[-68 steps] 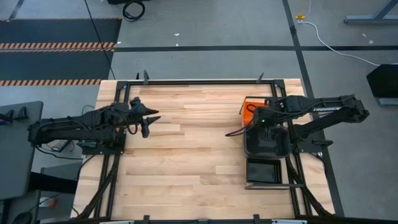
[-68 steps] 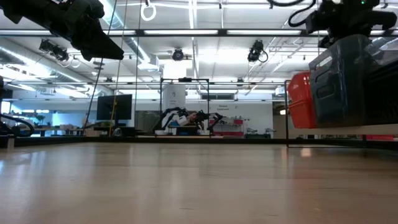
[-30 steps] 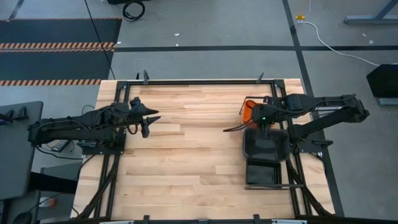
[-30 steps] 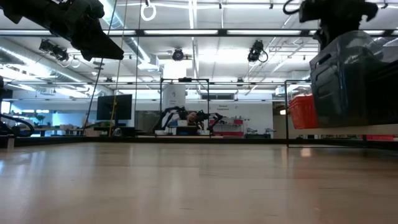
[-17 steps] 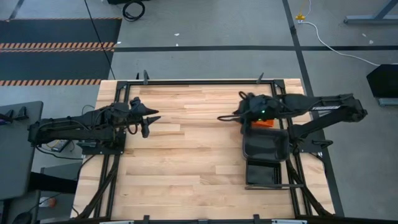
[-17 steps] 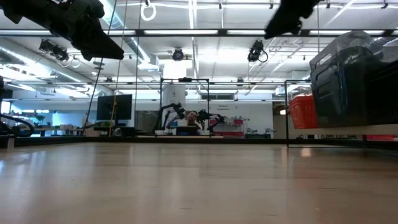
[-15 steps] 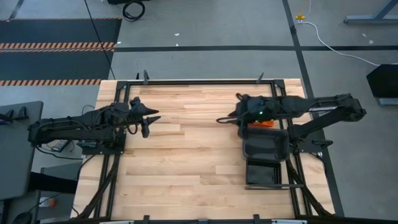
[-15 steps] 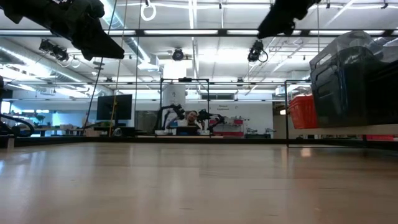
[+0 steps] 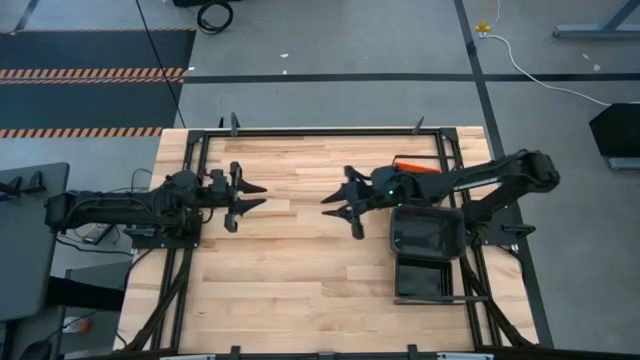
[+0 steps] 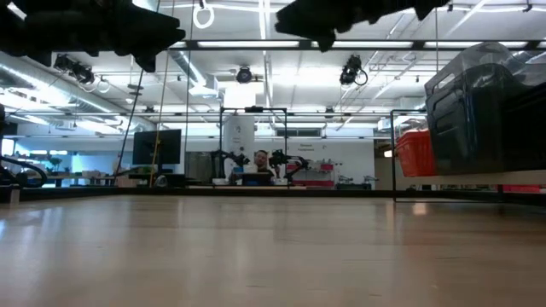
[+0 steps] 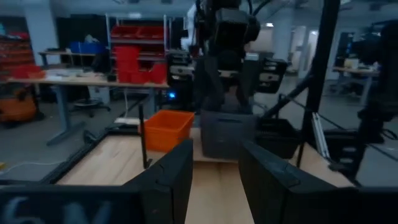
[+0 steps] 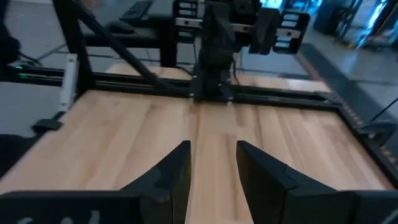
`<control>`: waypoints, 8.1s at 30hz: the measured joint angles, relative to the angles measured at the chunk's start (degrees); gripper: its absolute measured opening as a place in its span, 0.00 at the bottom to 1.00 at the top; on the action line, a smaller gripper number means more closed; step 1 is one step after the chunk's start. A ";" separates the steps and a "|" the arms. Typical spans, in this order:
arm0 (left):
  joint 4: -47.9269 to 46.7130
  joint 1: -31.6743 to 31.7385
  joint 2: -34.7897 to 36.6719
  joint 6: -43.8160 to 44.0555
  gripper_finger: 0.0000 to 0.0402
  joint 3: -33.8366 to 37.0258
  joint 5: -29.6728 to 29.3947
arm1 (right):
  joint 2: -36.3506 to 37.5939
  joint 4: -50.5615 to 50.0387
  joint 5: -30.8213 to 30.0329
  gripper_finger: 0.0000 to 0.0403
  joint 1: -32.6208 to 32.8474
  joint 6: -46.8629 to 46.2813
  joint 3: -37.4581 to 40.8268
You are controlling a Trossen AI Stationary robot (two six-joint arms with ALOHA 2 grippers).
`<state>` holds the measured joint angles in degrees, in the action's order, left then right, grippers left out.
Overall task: Stack baskets on shelf by color
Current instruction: Return to Home Position
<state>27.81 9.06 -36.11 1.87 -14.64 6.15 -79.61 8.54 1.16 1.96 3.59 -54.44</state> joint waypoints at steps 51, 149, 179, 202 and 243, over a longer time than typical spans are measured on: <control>-13.89 -7.41 24.67 6.03 0.01 12.15 -8.81 | 33.83 46.32 -3.17 0.01 -7.45 -4.94 48.68; -25.04 -9.91 30.11 9.44 0.05 12.16 -12.57 | 69.87 4.63 0.82 0.04 -7.87 -5.35 49.73; -25.04 -9.88 30.11 9.42 0.07 12.16 -12.57 | 69.87 4.63 0.84 0.04 -7.87 -5.35 49.73; -25.05 -9.88 30.11 9.46 0.07 12.16 -12.57 | 69.87 4.65 0.86 0.04 -7.87 -5.35 49.73; -25.05 -9.90 30.11 9.45 0.06 12.14 -12.55 | 69.87 4.65 0.85 0.04 -7.87 -5.37 49.73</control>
<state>2.76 -0.84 -6.00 11.32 -2.50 -6.40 -9.74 13.19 2.01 -5.91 -1.78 -4.71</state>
